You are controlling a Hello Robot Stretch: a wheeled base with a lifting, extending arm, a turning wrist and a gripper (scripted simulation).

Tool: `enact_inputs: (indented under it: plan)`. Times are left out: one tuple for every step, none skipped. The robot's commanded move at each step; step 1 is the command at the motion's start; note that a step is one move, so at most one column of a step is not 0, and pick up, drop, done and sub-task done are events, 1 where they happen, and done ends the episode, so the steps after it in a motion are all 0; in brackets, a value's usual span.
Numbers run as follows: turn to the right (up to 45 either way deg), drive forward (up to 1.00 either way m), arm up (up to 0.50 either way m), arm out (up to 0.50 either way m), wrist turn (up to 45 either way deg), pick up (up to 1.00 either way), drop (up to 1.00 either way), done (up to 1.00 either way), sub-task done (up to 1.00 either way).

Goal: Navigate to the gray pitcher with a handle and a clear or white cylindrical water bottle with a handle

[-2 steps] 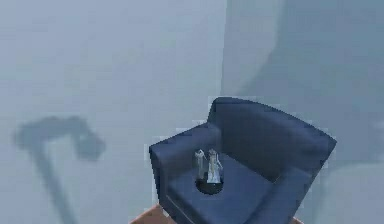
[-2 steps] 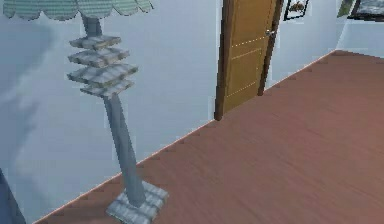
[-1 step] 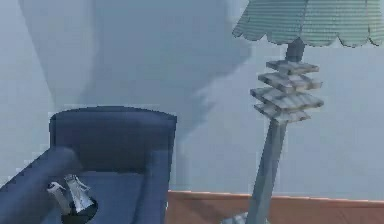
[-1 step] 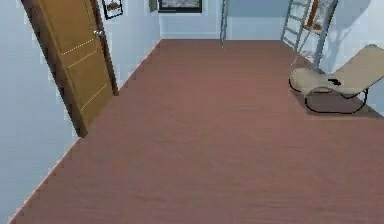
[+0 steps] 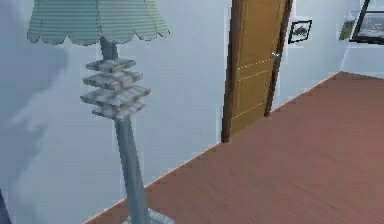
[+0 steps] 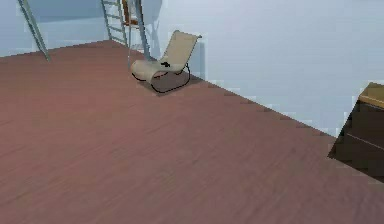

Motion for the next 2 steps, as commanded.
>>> enact_inputs:
  plan:
    - [27.0,0.00,0.00,0.00,0.0,0.00,0.00,0.00,0.00]
    - [0.0,0.10,0.00,0.00,0.0,0.00,0.00,0.00,0.00]
